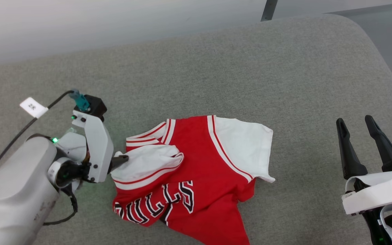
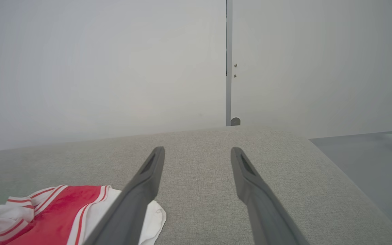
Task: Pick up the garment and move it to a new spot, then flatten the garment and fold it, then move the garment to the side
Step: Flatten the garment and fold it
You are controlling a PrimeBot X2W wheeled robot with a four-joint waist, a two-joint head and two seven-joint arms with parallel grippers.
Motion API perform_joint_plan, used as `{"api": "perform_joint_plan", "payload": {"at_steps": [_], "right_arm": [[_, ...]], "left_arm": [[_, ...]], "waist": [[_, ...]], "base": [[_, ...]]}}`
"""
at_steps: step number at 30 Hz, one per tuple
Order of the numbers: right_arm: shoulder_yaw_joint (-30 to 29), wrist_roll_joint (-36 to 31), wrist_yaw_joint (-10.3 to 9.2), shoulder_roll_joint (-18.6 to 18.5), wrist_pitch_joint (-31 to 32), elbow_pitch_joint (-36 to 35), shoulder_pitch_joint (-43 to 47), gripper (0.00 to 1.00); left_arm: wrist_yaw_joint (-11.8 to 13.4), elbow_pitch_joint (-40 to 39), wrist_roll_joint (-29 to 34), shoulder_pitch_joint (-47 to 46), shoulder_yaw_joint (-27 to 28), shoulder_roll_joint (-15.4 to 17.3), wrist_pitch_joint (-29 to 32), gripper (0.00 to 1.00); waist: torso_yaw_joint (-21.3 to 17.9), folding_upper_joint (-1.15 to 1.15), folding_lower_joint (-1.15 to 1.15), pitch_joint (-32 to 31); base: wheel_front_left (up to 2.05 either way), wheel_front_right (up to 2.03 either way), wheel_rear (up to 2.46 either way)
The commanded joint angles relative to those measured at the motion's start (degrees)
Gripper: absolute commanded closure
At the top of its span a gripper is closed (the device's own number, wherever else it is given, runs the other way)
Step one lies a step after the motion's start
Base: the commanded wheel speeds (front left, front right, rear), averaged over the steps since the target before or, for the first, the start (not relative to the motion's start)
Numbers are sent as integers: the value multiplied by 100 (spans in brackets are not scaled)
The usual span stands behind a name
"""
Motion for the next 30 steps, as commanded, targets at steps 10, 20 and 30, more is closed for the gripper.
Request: {"api": "perform_joint_plan", "payload": {"at_steps": [10,20,30], "right_arm": [[-19,-26,0,15,4,12,-82,0],[-76,-83,0,43,7,45,-44,0],[-232,-150,0,25,105,-43,173,0]], "left_arm": [[-20,205,-455,-22,88,-208,180,100],[62,80,-518,-153,131,-184,252,100],[242,-443,-605,-25,419,75,-67,100]], "waist": [[64,0,0,38],[131,0,0,-49],[460,0,0,-357]], "base": [[0,0,0],[0,0,0],[0,0,0]]}}
